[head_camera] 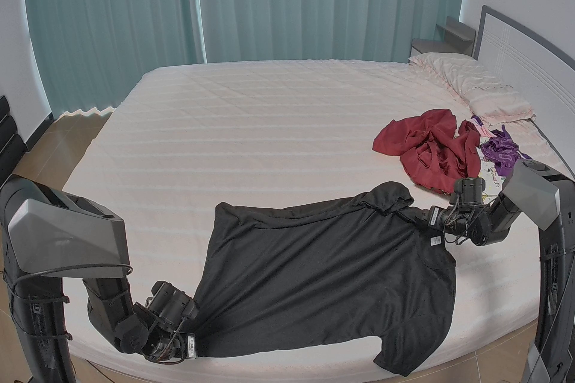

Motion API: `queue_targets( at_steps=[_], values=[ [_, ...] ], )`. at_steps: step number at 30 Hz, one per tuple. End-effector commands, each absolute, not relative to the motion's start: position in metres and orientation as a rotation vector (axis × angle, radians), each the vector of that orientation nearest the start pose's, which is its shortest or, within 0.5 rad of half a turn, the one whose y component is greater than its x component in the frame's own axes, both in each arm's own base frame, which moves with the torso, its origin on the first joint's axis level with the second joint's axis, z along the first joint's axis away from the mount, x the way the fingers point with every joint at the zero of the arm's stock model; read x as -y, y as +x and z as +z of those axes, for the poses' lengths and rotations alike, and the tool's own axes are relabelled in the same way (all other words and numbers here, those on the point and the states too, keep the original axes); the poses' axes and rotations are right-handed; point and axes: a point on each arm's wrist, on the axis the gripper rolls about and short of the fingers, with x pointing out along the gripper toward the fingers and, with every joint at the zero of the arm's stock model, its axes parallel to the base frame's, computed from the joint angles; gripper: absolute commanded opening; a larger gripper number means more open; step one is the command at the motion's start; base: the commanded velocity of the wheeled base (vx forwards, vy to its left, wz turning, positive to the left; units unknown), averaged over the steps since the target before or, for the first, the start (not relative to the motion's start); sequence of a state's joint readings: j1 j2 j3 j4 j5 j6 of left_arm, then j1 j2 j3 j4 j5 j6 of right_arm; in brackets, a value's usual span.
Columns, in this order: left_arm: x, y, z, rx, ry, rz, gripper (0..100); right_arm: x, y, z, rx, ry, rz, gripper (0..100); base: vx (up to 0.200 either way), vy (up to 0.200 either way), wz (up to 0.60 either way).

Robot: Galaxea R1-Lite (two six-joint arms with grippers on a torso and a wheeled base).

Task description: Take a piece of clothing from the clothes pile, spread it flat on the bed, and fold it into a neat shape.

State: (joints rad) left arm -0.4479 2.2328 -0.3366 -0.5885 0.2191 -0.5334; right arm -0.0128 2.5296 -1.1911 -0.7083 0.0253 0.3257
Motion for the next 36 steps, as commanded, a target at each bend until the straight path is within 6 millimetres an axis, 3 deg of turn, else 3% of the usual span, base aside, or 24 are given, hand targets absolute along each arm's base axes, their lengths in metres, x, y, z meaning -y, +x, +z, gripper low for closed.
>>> queue_targets(
  at_steps=[1, 6, 13, 16, 17, 19, 32, 36],
  values=[
    [0.094, 0.206, -0.052, -1.236, -0.033, 0.138, 0, 0.014, 0.424, -0.020, -0.636, 0.341, -0.059, 100, 0.000, 0.000, 0.00],
    [0.094, 0.206, -0.052, -1.236, -0.033, 0.138, 0, 0.014, 0.390, -0.017, -0.723, 0.314, 0.001, 100, 0.000, 0.000, 0.00],
    [0.094, 0.206, -0.052, -1.236, -0.033, 0.138, 0, 0.020, 0.355, -0.040, -0.861, 0.242, 0.009, 100, 0.000, 0.000, 0.00],
    [0.094, 0.206, -0.052, -1.236, -0.033, 0.138, 0, 0.021, 0.350, -0.048, -0.893, 0.239, 0.003, 100, 0.000, 0.000, 0.00],
    [0.094, 0.206, -0.052, -1.236, -0.033, 0.138, 0, 0.021, 0.350, -0.048, -0.893, 0.239, 0.003, 0, 0.000, 0.000, 0.00],
    [0.094, 0.206, -0.052, -1.236, -0.033, 0.138, 0, 0.025, 0.346, -0.057, -0.925, 0.238, -0.008, 0, 0.000, 0.000, 0.00],
    [0.094, 0.203, -0.053, -1.246, -0.022, 0.136, 0, 0.064, 0.326, -0.058, -0.950, 0.250, -0.094, 0, 0.000, 0.000, 0.00],
    [0.094, 0.202, -0.053, -1.250, -0.016, 0.135, 0, 0.067, 0.325, -0.060, -0.952, 0.257, -0.104, 0, 0.000, 0.000, 0.00]
  ],
)
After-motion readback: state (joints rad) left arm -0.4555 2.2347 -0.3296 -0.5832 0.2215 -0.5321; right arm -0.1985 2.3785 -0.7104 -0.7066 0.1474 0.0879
